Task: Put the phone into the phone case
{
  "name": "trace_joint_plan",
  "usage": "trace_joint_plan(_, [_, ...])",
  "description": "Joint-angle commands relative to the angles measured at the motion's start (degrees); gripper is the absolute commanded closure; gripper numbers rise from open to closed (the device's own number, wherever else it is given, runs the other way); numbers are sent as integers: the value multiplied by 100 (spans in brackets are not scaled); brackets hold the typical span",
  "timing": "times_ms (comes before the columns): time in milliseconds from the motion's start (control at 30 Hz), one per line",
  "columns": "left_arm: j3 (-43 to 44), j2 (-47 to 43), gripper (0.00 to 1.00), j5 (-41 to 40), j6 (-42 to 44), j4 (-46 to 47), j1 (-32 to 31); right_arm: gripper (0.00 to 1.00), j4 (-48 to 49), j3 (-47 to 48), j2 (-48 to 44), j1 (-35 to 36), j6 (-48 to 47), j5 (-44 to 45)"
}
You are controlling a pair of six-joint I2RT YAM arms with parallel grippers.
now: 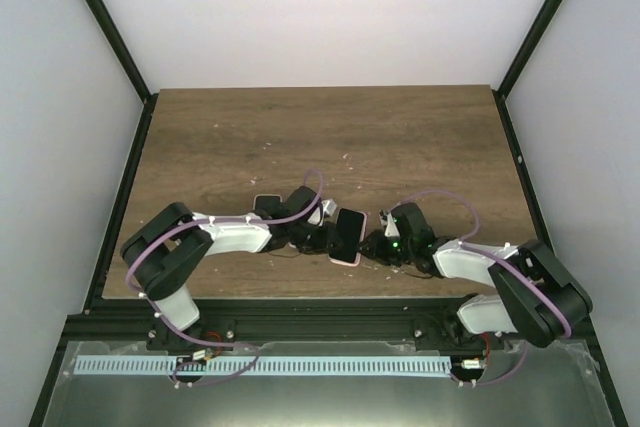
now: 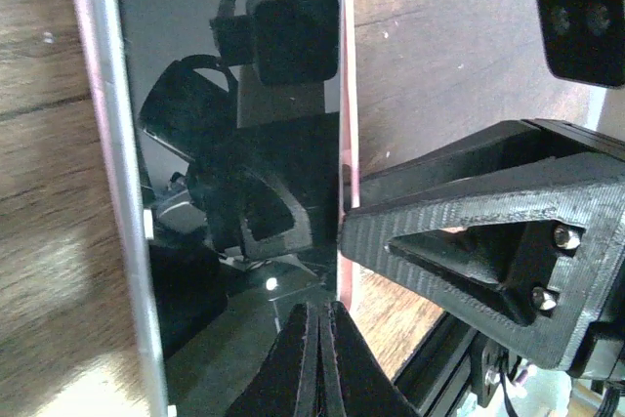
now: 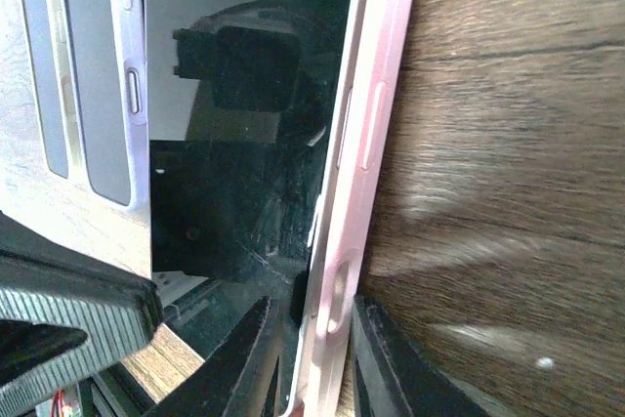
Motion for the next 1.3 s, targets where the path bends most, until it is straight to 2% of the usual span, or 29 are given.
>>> trace_joint_plan(0, [41, 166, 100, 178, -143, 241, -98, 79, 310, -68, 189, 101, 126, -68])
trace_joint_plan(133, [42, 41, 98, 144, -177, 158, -106, 78, 295, -98, 165, 106, 139, 5])
trace_joint_plan(200, [122, -125, 85, -40, -77, -131, -107, 78, 242, -115, 52, 110, 136, 81])
trace_joint_plan(433, [226, -516, 61, -899, 197, -1014, -110, 77, 165, -93, -35, 106, 103, 175])
trace_joint_plan(567, [231, -535, 63, -1180, 372, -1315, -106, 77, 206, -95, 29, 108, 97, 148])
trace_joint_plan(767, [161, -468, 68, -1048, 467, -1141, -106, 77, 194, -97, 1, 106, 101, 150])
trace_joint_plan(1133, [148, -216, 69, -885, 525, -943, -106, 77, 159, -74, -58, 106, 88, 147])
trace_joint_plan(1267, [124, -200, 81, -716, 496, -797, -106, 77, 219, -94, -38, 113, 105, 115])
